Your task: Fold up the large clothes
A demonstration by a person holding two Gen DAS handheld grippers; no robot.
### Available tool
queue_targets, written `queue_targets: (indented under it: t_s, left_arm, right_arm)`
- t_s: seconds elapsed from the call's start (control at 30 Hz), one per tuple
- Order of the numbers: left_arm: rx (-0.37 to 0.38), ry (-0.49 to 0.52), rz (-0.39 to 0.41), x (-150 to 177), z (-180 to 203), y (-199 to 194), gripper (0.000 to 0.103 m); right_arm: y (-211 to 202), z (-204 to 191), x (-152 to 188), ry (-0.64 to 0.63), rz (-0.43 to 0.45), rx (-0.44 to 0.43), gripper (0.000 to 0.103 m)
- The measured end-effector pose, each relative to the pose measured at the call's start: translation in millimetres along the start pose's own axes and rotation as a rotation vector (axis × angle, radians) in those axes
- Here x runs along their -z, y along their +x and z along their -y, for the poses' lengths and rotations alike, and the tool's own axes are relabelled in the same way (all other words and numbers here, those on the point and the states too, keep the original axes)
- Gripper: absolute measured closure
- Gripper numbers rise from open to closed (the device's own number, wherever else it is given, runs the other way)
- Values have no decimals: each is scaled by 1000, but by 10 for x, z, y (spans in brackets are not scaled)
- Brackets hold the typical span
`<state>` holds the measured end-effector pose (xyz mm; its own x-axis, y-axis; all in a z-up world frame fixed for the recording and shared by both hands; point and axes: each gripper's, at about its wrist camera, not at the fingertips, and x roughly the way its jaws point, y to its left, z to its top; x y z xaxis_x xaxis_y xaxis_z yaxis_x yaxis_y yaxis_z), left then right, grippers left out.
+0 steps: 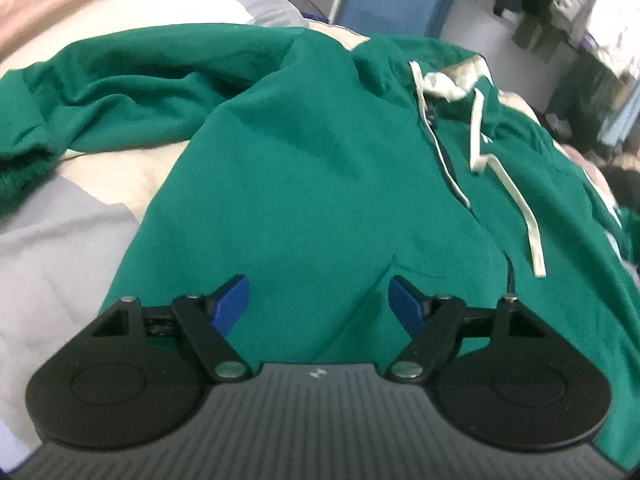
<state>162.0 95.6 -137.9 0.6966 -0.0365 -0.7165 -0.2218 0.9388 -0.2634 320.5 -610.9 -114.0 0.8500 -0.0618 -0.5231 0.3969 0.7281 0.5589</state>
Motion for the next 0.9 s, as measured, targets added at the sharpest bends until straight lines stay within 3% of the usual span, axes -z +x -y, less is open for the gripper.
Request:
queue_targets:
  t_s: [0.23,0.3,0.37,0.43,0.47,0.57,0.7,0.9]
  left_arm:
    - [-32,-7,31,-78,36,139,23]
    - [-40,-2,34,-110,46,190,23]
    - [-46,6,39,-111,59,210,23]
    - [-53,23,41,-99,66,218,23]
    - [-60,39,42,-104,79,223,23]
    - [-109,71,74,-145,89,204,23]
    - [-117,39,85,-195,5,144,23]
    - [-110,10,91,-254,-88,55,23]
  right_arm:
    - [365,-6,-361,-16,80,9,17]
    - [424,-45,-454,-37,93,19,34]
    - [460,-126,-523,-99,89,48,70]
    - [448,-230,-585,-176,107,99,88]
    - [412,-256,-631,-189,126,122,92]
    - [288,-363,-809,-211,195,130,94]
    - [119,-721,-975,-320,259,129,94]
    - [-321,-1470,-932,-484,309,1,94]
